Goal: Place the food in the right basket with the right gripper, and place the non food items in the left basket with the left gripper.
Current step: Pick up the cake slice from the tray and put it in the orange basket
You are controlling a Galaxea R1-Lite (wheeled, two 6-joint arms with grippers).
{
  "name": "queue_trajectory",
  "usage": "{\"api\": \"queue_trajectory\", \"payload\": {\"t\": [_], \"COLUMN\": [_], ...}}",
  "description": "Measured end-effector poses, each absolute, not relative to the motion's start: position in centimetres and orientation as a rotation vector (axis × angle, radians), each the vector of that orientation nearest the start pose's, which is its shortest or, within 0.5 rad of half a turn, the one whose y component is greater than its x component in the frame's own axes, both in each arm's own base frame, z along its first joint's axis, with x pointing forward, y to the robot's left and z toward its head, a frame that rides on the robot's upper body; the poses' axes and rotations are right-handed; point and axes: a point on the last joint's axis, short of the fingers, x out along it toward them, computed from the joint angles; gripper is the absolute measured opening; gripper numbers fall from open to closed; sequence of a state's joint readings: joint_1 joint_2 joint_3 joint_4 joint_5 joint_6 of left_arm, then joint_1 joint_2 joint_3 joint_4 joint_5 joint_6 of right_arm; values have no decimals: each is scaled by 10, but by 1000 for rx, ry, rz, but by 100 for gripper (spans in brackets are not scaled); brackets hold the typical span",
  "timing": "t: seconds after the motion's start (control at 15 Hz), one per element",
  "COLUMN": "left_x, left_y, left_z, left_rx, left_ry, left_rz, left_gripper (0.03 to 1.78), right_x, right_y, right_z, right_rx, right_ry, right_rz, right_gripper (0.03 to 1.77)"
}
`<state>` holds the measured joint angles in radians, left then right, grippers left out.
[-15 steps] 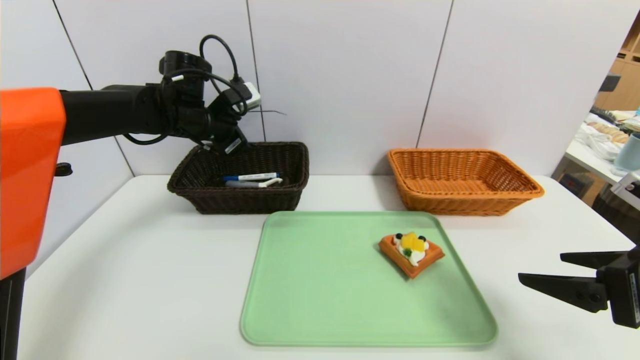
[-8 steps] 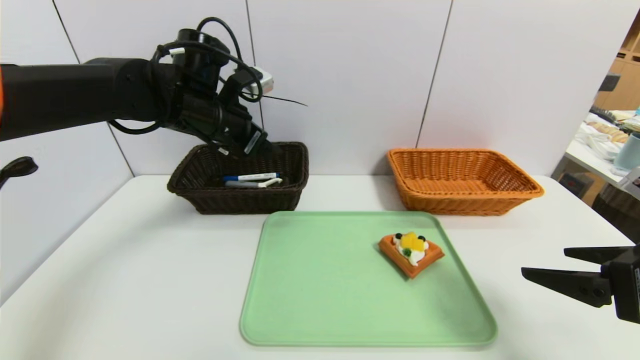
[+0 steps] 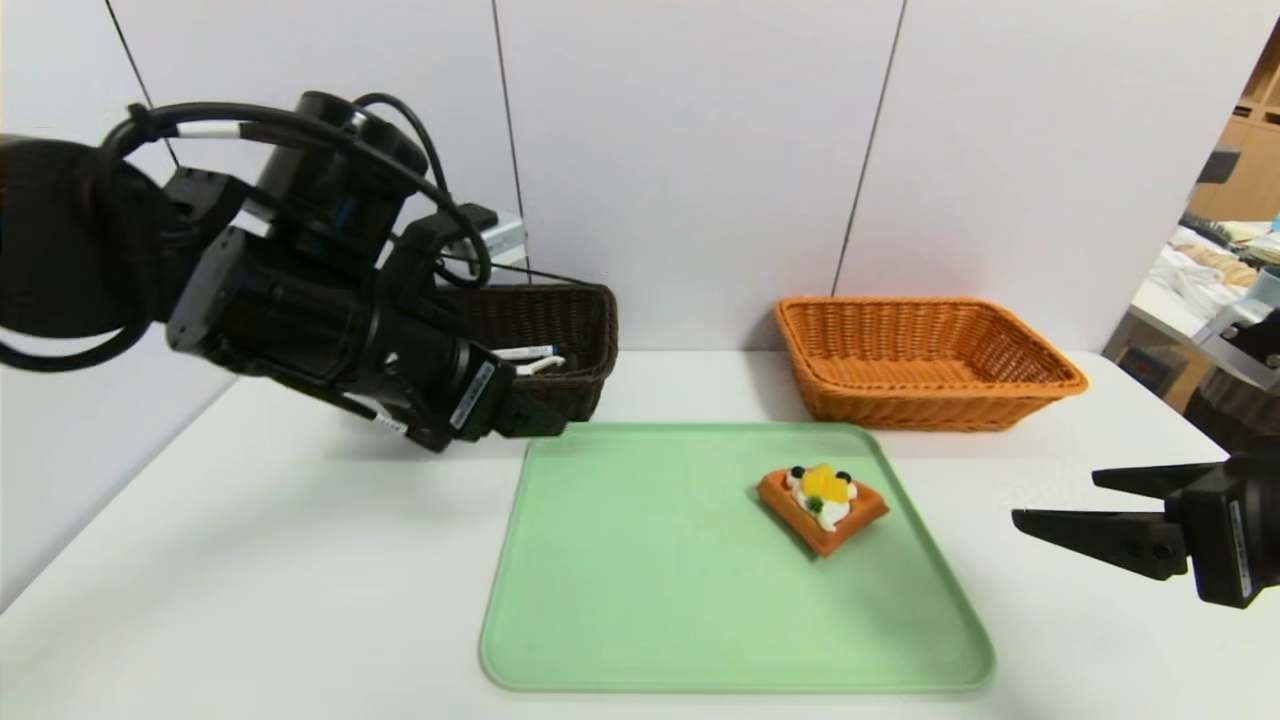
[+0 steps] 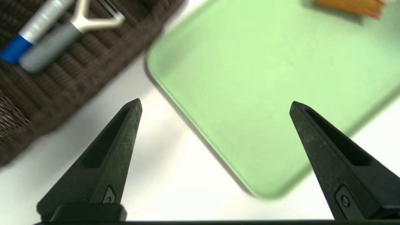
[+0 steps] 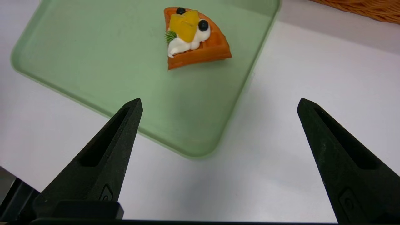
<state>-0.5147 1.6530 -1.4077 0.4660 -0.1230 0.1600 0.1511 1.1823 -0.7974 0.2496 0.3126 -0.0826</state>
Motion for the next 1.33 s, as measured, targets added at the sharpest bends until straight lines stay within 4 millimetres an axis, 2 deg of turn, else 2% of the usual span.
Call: {"api": "queue_trajectory", "payload": {"t": [0.27, 0.47, 0.87, 1.13, 1.33], "left_x": [202, 182, 170, 170, 171], "left_y": [-137, -133, -132, -132, -132], "left_z": [247, 242, 235, 235, 234], "left_rx": [319, 368, 394, 394, 394], "left_ry": [713, 674, 634, 634, 635], "left_rz": [-730, -778, -813, -814, -813], "left_gripper": [168, 169, 169, 169, 169], "right_x": [174, 191, 219, 238, 256], "right_y": [49, 66, 95, 107, 120], "right_z": [223, 216, 207, 204, 194], "right_rx": [-52, -102, -152, -175, -226], "right_ry": [636, 650, 737, 839, 888], "right_rz": [557, 626, 704, 686, 645], "right_gripper": [171, 171, 171, 171, 171]}}
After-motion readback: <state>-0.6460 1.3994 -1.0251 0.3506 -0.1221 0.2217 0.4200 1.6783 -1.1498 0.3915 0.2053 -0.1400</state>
